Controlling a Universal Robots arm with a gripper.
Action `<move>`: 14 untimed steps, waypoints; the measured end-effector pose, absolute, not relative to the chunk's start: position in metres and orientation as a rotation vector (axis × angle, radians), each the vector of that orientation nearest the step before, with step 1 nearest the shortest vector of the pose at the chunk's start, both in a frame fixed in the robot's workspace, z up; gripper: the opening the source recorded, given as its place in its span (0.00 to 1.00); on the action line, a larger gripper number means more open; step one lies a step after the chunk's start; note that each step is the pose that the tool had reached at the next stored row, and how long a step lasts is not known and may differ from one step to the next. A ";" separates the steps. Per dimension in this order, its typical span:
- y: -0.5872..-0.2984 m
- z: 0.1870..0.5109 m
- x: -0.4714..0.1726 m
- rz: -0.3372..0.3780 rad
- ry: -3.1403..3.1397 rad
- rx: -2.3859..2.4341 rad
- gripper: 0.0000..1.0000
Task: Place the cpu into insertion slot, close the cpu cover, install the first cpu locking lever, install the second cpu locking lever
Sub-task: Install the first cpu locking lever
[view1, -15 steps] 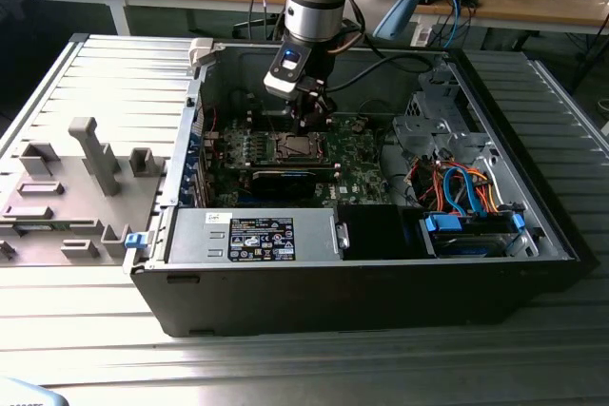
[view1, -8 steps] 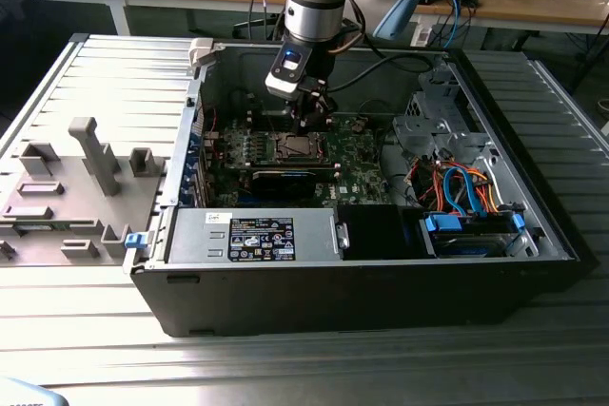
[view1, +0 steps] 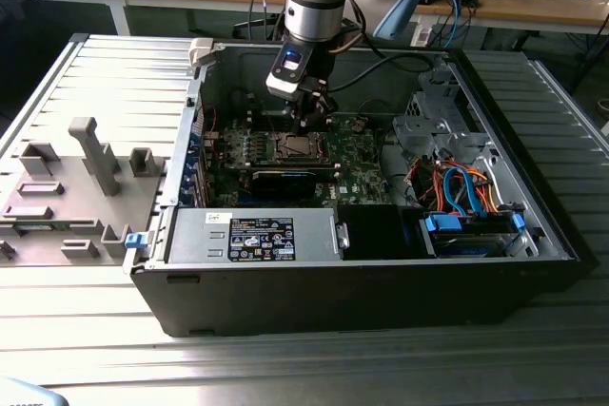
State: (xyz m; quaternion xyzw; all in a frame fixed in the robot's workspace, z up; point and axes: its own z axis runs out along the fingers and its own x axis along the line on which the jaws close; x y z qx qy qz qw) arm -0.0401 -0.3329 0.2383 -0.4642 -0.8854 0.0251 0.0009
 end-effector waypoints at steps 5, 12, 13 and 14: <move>-0.333 0.238 -0.040 0.079 -2.787 -1.445 0.11; -0.333 0.238 -0.040 0.079 -2.797 -1.426 0.11; -0.333 0.238 -0.040 0.079 -2.798 -1.424 0.11; -0.333 0.238 -0.040 0.079 -2.799 -1.422 0.11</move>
